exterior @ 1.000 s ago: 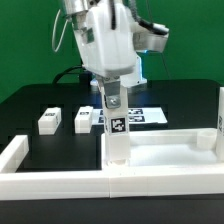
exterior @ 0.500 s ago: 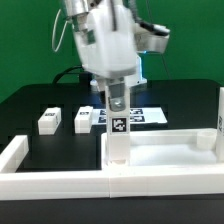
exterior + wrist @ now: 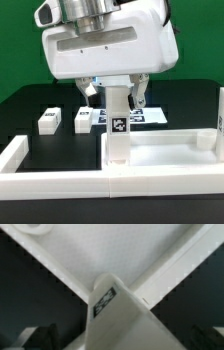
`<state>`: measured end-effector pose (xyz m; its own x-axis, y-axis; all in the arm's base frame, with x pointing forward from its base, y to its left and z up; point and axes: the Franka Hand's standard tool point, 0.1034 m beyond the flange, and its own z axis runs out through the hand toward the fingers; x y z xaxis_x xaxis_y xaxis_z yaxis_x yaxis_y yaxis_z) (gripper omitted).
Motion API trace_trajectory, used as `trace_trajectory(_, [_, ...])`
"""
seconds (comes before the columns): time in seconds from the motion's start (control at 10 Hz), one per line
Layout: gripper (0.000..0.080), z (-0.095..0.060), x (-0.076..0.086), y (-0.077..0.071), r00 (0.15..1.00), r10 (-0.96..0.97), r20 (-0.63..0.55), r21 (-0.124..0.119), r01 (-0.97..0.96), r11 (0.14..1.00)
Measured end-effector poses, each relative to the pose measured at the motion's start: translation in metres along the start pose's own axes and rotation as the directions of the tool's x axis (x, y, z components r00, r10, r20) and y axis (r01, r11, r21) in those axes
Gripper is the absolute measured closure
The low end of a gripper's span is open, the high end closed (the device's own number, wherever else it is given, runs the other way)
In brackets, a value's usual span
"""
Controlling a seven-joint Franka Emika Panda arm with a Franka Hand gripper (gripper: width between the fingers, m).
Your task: Assemble desk
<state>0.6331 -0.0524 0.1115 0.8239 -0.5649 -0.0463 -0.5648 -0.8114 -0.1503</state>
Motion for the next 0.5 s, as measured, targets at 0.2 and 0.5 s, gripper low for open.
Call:
trace_trajectory(0.2, [0.0151,0.0015,-0.0038,-0.0073,0.951,-0.310,-0.001,-0.052,0.310,0.949])
trace_trajectory(0.5, [0.0326,0.0015,-0.0033,-0.0061,0.966,-0.258,-0.003,-0.046,0.258,0.965])
